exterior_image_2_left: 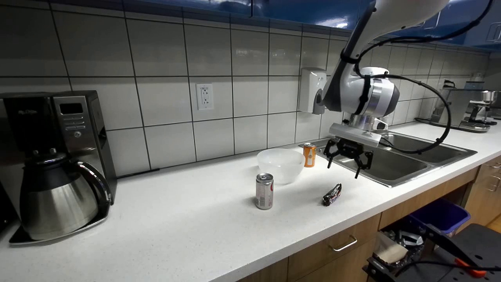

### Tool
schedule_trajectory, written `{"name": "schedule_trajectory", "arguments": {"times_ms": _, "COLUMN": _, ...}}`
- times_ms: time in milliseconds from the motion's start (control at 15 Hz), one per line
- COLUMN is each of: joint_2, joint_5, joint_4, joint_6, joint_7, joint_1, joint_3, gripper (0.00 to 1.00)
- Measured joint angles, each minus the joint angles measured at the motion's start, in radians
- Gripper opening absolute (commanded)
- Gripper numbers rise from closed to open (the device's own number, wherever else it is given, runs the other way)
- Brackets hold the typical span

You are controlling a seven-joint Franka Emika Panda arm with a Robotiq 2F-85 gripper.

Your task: Put the bar into the bowl

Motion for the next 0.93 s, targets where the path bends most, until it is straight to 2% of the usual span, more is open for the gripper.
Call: {"name": "schedule_trajectory", "arguments": {"times_ms": 933, "joint_2": 0.168, "joint_5": -0.009, "joint_4": 0.107, "joint_6": 0.0, "joint_7": 0.001, "joint_1": 0.0, "joint_3": 0.018, "gripper": 1.0}}
